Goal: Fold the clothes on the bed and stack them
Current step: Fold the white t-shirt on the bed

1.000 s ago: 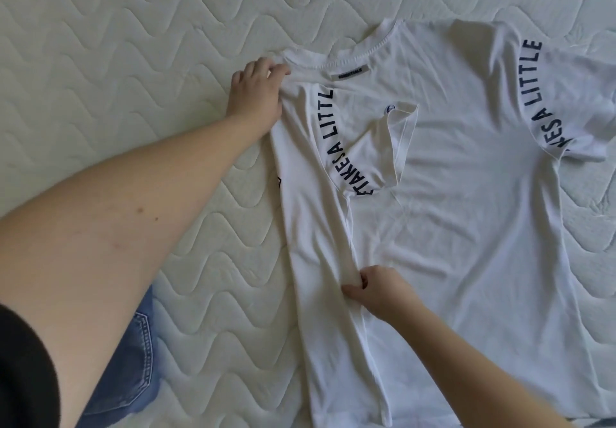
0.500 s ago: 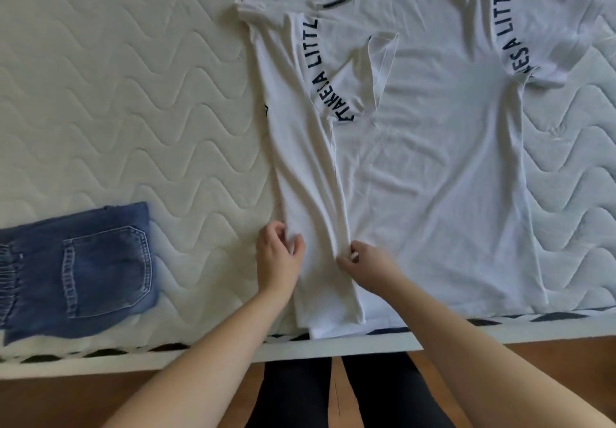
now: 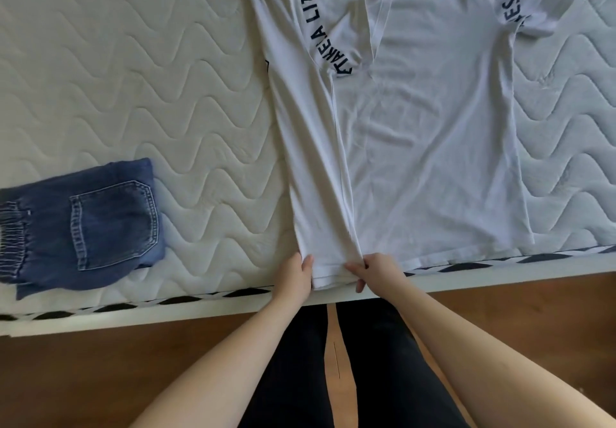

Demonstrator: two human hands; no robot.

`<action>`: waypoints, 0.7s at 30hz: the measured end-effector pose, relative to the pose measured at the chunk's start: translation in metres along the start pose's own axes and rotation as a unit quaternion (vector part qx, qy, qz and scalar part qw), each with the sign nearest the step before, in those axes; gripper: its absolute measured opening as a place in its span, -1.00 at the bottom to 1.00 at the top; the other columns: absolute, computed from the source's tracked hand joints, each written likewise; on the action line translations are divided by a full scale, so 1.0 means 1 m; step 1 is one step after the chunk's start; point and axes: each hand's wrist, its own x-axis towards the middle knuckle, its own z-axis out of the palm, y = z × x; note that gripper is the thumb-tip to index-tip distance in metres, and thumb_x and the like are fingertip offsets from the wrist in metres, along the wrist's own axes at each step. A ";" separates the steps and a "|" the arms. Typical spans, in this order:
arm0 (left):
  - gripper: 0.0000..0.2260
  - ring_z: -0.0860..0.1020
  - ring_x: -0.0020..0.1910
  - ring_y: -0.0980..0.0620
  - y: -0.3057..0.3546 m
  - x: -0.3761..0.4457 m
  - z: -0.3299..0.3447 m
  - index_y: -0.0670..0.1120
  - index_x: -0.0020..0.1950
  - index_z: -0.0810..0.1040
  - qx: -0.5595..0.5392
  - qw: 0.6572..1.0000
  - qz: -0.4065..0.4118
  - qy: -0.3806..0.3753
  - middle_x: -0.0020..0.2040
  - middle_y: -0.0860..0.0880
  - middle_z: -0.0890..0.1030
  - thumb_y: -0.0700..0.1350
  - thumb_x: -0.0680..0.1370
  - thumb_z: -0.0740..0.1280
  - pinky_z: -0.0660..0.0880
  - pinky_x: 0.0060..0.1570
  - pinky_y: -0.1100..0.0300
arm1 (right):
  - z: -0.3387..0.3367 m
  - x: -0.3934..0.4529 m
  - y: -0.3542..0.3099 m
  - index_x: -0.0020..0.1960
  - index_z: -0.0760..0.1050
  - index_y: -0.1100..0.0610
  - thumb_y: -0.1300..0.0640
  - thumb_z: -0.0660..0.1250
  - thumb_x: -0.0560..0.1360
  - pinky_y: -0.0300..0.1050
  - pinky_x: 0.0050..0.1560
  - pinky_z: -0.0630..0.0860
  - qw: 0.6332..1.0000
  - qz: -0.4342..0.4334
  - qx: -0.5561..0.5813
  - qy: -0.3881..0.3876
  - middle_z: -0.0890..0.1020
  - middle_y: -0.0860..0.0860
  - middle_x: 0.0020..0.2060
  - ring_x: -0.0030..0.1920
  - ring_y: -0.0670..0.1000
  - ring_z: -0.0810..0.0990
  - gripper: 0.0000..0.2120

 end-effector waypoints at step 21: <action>-0.63 0.46 -0.34 -0.05 0.039 0.019 -0.061 -0.05 -0.32 0.34 0.198 0.976 0.081 0.050 -0.40 0.04 0.46 0.17 0.57 0.21 0.28 -0.40 0.15 | -0.064 -0.002 -0.035 -0.01 0.53 0.10 -0.36 0.13 0.53 -0.14 -0.32 0.39 0.978 0.068 -0.132 0.144 0.59 0.00 -0.24 -0.25 0.01 0.55 -0.47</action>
